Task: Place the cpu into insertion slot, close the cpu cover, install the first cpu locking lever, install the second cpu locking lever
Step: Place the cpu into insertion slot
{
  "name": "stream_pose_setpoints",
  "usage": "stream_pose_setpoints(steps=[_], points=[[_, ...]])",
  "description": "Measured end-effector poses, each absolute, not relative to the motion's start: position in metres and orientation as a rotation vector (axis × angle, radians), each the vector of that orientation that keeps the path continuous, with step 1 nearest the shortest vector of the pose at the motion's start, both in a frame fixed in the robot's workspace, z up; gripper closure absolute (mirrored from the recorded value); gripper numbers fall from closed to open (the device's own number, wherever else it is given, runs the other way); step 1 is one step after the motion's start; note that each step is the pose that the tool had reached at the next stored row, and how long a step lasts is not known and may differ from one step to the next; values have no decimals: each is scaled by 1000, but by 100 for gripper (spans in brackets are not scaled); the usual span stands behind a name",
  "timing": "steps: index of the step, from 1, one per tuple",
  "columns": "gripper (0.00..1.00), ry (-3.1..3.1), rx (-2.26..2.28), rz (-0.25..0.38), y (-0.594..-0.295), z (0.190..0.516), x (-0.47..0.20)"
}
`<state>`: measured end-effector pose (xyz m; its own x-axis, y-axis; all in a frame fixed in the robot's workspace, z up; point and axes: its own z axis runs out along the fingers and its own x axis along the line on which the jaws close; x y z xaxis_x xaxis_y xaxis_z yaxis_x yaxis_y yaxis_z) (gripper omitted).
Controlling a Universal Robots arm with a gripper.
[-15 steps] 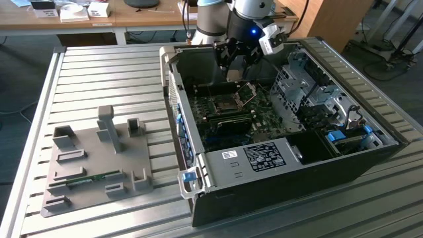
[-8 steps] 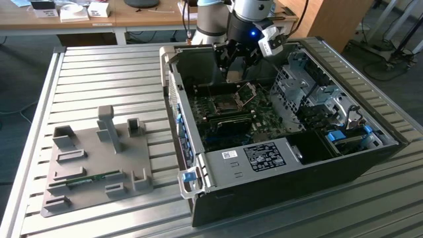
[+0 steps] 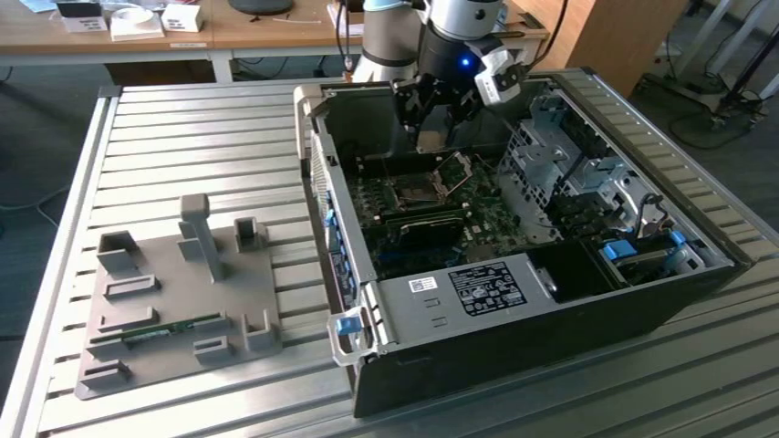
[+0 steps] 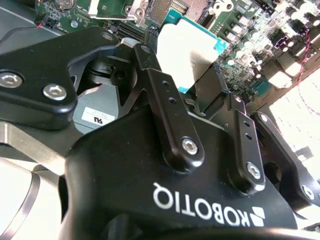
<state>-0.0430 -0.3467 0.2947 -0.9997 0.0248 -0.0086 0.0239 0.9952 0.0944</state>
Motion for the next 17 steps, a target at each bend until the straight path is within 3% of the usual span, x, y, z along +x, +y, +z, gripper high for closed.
stream_pose_setpoints(steps=[17], points=[[46,3126,38,148,-347,292,-43]])
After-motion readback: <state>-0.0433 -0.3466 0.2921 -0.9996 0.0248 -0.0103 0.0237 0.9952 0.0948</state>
